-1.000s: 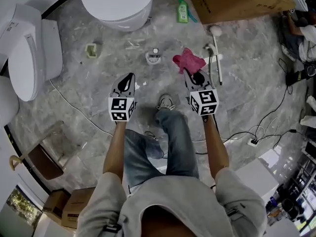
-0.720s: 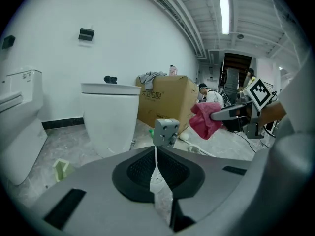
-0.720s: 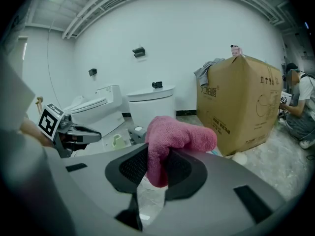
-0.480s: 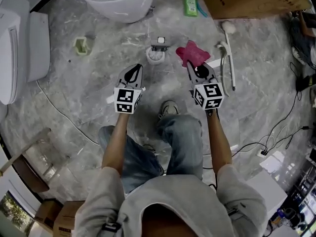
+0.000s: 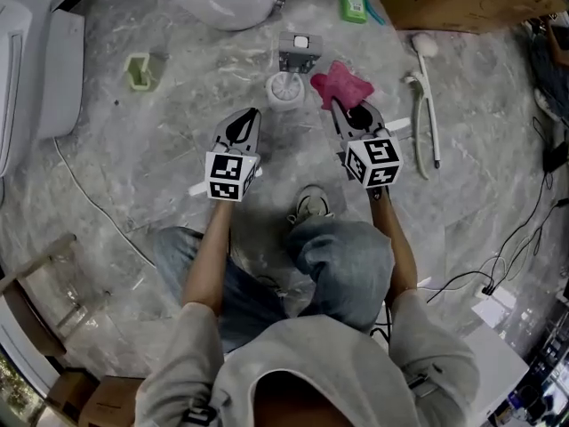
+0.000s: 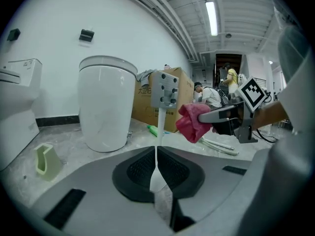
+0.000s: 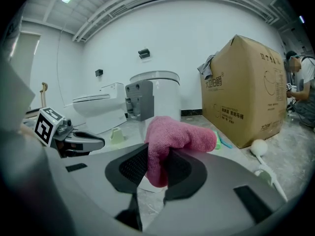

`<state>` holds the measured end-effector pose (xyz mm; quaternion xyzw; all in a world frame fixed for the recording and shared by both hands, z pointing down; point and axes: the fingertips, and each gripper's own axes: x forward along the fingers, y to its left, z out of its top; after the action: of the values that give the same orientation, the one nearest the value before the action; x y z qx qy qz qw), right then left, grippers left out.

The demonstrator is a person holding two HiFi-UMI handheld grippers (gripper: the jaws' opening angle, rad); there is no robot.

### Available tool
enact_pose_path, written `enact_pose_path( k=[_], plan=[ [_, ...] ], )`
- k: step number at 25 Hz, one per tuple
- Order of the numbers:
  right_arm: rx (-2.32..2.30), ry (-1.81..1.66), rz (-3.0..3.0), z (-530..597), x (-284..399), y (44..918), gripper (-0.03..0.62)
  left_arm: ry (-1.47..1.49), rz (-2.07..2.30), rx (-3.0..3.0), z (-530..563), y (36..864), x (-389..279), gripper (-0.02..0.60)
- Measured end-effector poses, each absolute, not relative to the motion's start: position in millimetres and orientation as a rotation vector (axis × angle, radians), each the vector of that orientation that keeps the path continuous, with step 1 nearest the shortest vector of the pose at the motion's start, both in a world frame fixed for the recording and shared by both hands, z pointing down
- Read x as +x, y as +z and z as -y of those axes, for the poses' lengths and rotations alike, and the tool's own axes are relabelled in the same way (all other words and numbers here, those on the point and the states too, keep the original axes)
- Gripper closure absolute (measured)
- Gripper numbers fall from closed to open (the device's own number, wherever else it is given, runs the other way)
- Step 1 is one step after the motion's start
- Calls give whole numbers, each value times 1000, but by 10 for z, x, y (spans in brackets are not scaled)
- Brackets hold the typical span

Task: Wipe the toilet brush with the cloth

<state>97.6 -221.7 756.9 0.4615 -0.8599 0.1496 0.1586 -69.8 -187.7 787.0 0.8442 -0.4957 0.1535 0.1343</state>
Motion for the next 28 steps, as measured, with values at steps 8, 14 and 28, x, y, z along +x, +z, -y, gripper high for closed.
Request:
enact_pose_path(
  k=[8,14,28],
  plan=[
    [1335,488,2466,2195,903,7705,499,389,1455,2465,1927,7716,-736,554],
    [1380,477,2500,2457,859,7523,499,381,1465,2476,1840,7661,-802,554],
    [1466,140,2593,2863,764,6378,499,351,1480,2482,1825,7623,-902,554]
  ],
)
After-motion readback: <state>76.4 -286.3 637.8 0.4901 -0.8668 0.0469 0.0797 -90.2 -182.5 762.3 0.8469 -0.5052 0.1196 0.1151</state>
